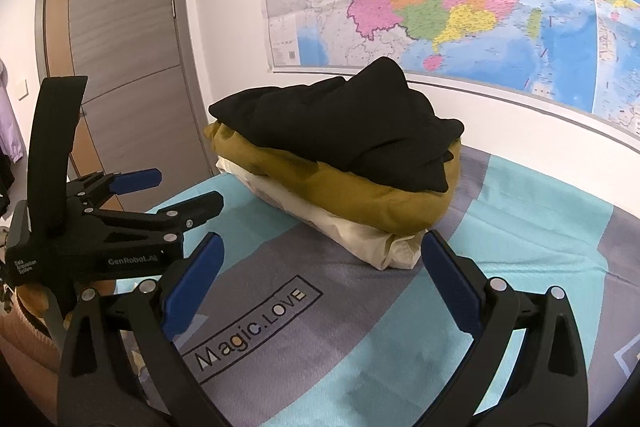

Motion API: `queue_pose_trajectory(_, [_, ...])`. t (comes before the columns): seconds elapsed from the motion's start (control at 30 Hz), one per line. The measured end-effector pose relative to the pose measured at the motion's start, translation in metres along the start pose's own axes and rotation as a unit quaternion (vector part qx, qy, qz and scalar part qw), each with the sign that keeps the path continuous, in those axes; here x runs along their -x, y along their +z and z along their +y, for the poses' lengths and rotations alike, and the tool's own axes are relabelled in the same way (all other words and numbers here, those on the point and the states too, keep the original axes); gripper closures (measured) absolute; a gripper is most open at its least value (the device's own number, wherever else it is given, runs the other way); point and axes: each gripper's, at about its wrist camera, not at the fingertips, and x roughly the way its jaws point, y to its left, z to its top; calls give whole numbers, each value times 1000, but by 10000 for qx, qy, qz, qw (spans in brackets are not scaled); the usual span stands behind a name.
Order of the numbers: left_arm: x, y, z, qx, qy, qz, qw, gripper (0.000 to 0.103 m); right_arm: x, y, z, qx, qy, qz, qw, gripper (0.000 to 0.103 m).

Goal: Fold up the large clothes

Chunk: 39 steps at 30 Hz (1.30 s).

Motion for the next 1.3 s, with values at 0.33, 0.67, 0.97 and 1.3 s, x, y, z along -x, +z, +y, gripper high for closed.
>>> queue_pose_trajectory(0.33, [6, -4, -5, -13, -7, -7, 10000, 7, 6, -5, 0, -46, 17, 0, 10000, 6])
queue_pose_trajectory(0.67, [8, -7, -5, -15, -63, 10, 10000, 7, 10, -8, 2, -36, 51, 1, 10000, 6])
queue_pose_trajectory(0.97, [8, -11, -6, -19, -78, 55, 10000, 7, 11, -8, 5, -31, 61, 23, 10000, 6])
queue_pose_trajectory(1.3, [8, -13, -6, 2, -88, 53, 9999, 7, 12, -9, 6, -22, 71, 16, 10000, 6])
